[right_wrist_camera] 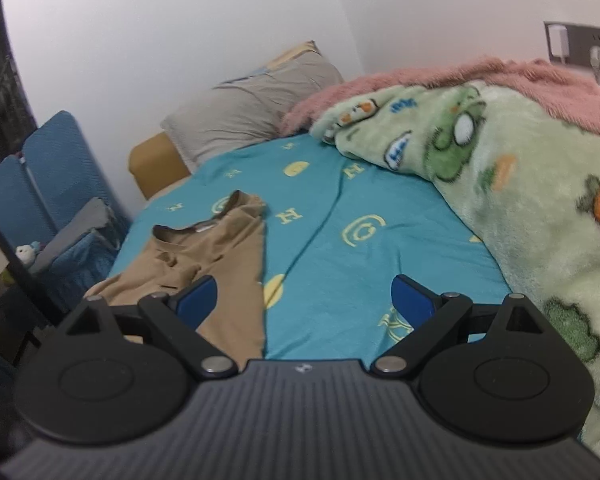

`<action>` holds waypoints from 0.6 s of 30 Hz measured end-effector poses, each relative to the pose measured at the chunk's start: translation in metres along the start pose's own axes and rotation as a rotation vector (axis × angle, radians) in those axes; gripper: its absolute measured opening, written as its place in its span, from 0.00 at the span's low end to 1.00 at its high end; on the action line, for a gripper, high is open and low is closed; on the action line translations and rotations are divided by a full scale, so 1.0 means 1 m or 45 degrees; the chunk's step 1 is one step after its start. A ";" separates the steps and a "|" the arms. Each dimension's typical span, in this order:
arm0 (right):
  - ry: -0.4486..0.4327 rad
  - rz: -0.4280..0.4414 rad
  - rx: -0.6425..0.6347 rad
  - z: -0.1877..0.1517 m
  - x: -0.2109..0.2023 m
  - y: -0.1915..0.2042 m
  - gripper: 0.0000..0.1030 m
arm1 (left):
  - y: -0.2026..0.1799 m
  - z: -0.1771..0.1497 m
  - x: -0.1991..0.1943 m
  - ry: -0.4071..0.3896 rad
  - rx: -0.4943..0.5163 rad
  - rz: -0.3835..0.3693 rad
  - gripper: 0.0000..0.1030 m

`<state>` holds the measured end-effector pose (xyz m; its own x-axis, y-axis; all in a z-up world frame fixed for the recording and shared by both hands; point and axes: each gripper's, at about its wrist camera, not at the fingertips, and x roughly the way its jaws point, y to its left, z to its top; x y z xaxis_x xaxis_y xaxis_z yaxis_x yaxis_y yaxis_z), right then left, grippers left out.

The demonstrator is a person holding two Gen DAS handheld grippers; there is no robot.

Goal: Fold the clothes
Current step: 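Fold the held shirt side over onto the first fold with the left gripper, then open the left gripper and release the folded strip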

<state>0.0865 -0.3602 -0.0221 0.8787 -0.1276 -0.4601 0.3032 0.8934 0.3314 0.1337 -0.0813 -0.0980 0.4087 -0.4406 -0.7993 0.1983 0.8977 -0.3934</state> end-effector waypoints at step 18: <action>0.015 0.056 -0.011 -0.015 -0.045 0.009 0.93 | -0.041 -0.089 -0.037 -0.020 0.256 0.148 0.02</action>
<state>0.0438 -0.3398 -0.0110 0.8866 -0.0828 -0.4551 0.2610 0.9019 0.3443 0.0314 -0.1025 -0.0928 0.4528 -0.3357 -0.8260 0.3221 0.9254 -0.1995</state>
